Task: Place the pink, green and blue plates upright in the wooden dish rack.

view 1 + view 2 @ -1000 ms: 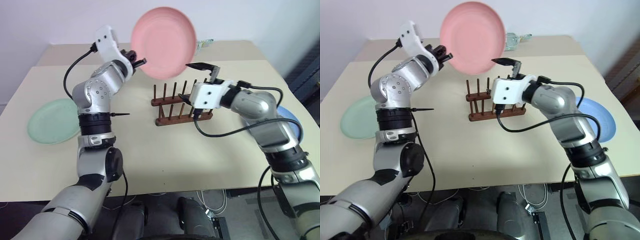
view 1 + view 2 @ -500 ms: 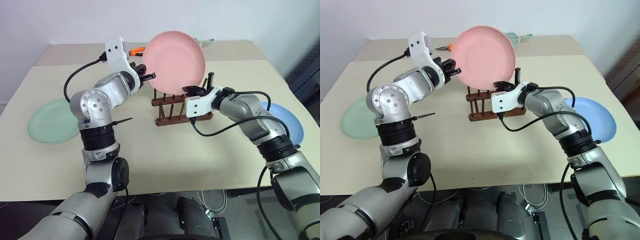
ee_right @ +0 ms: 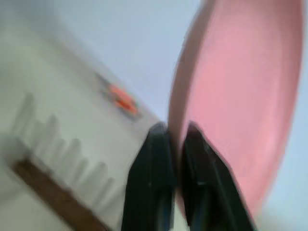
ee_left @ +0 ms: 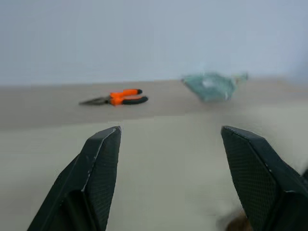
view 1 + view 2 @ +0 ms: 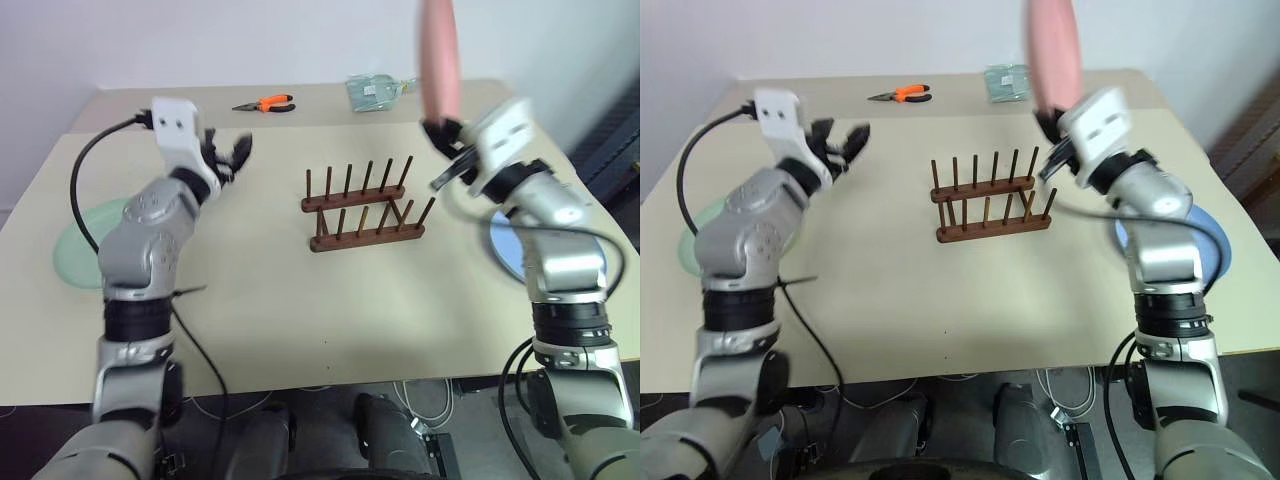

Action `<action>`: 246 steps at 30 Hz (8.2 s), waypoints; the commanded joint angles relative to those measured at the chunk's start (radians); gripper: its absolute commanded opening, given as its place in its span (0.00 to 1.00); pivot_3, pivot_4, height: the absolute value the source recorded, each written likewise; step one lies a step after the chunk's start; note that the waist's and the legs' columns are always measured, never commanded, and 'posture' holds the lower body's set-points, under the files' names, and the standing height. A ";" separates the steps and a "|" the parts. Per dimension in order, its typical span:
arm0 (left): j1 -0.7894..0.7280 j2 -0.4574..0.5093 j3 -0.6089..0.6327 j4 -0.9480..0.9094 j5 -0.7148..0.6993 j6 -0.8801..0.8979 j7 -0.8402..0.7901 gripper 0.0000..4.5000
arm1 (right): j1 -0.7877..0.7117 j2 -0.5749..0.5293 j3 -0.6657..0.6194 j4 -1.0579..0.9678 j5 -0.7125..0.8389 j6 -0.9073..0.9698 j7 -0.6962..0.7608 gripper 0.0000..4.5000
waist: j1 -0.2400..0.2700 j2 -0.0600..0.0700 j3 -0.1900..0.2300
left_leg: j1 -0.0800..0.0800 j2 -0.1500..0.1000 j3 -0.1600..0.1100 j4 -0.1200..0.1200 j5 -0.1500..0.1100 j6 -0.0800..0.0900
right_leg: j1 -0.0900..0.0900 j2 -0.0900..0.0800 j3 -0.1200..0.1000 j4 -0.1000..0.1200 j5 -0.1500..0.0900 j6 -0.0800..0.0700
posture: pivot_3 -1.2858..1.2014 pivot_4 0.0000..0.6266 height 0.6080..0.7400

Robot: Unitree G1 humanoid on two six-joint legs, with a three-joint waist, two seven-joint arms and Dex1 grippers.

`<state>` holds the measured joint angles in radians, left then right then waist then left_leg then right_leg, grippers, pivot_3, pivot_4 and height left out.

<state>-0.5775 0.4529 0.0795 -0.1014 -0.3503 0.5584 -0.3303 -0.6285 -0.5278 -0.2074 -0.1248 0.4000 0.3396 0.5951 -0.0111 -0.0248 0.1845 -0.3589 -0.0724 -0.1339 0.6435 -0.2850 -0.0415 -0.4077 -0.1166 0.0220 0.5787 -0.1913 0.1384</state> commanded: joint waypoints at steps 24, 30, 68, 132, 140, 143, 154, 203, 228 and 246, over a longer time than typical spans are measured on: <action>0.292 0.165 -0.205 -0.220 -0.036 -0.030 -0.503 0.76 | -0.019 -0.178 -0.083 0.166 0.466 0.518 0.126 0.00 | -0.001 0.003 0.002 | -0.001 0.001 0.003 0.001 -0.001 0.002 | -0.001 0.000 -0.001 -0.001 -0.002 -0.003 | 0.52 0.24 1.00; 0.294 0.154 -0.204 -0.200 -0.017 -0.036 -0.482 0.83 | -0.033 -0.170 -0.072 0.136 0.439 0.506 0.144 0.55 | -0.001 0.003 0.002 | -0.001 0.001 0.003 0.001 -0.001 0.002 | -0.001 0.000 -0.001 -0.001 -0.002 -0.003 | 0.52 0.24 1.00; 0.080 -0.150 0.740 0.041 0.018 0.461 0.611 0.25 | 0.095 -0.063 0.316 -0.363 0.072 0.126 0.169 1.00 | 0.004 -0.002 0.000 | 0.000 0.000 -0.002 0.001 -0.001 0.000 | 0.000 0.000 -0.004 0.002 -0.001 0.003 | 0.52 0.24 1.00; 0.404 0.139 -0.100 -0.367 -0.104 -0.022 -0.355 1.00 | 0.027 0.051 -0.053 -0.163 0.537 0.636 -0.252 0.08 | 0.014 0.004 0.004 | 0.000 0.001 0.001 -0.004 0.000 0.001 | -0.002 0.000 -0.002 -0.001 -0.004 -0.008 | 0.52 0.24 1.00; 0.396 0.126 -0.119 -0.367 -0.090 -0.022 -0.356 1.00 | 0.006 -0.084 0.040 -0.230 0.262 0.344 -0.110 0.79 | 0.016 0.004 0.004 | -0.001 0.001 0.001 -0.004 0.000 0.001 | -0.002 0.000 -0.002 -0.001 -0.007 -0.004 | 0.52 0.24 1.00; 0.384 0.123 -0.133 -0.355 -0.082 -0.028 -0.362 1.00 | -0.045 -0.154 -0.080 -0.183 0.271 0.286 -0.090 0.79 | 0.019 0.004 0.004 | -0.001 0.001 0.002 -0.004 0.000 0.001 | -0.002 0.000 -0.002 -0.002 -0.007 -0.003 | 0.52 0.24 1.00; 0.336 0.118 -0.266 -0.314 -0.010 -0.081 -0.447 1.00 | 0.460 -0.434 -0.181 -0.059 0.049 0.265 0.042 0.99 | 0.017 0.004 0.003 | 0.000 0.001 0.003 -0.004 -0.002 0.003 | 0.000 -0.001 -0.002 -0.003 -0.007 -0.005 | 0.52 0.24 1.00; 0.452 0.204 -0.059 -0.238 0.047 -0.150 -0.430 1.00 | -0.212 0.385 0.033 -0.104 0.984 0.516 -0.764 0.01 | -0.002 0.010 0.004 | -0.004 0.000 -0.004 -0.001 -0.002 0.004 | -0.005 0.000 -0.003 0.001 -0.005 -0.006 | 0.52 0.24 1.00; 0.439 0.192 -0.073 -0.222 0.043 -0.162 -0.455 1.00 | 0.012 -0.179 -0.155 -0.338 0.683 0.407 -0.137 0.53 | 0.004 0.006 0.001 | -0.005 0.001 -0.001 -0.002 -0.002 0.004 | -0.003 0.000 -0.004 -0.002 -0.007 -0.002 | 0.52 0.24 1.00; 0.467 0.173 -0.018 -0.071 0.086 -0.296 -0.413 1.00 | 0.604 -0.330 -0.111 0.010 0.056 0.017 0.159 0.53 | 0.018 0.009 0.001 | -0.006 0.002 0.003 0.001 -0.003 0.004 | -0.004 -0.002 -0.003 -0.003 -0.008 -0.002 | 0.52 0.24 1.00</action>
<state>-0.1113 0.6264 0.0314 -0.1504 -0.2659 0.2813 -0.7542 -0.0068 -0.8641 -0.3161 -0.1325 0.4895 0.4028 0.7526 0.0071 -0.0159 0.1856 -0.3652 -0.0707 -0.1306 0.6448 -0.2877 -0.0374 -0.4117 -0.1188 0.0188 0.5761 -0.1991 0.1360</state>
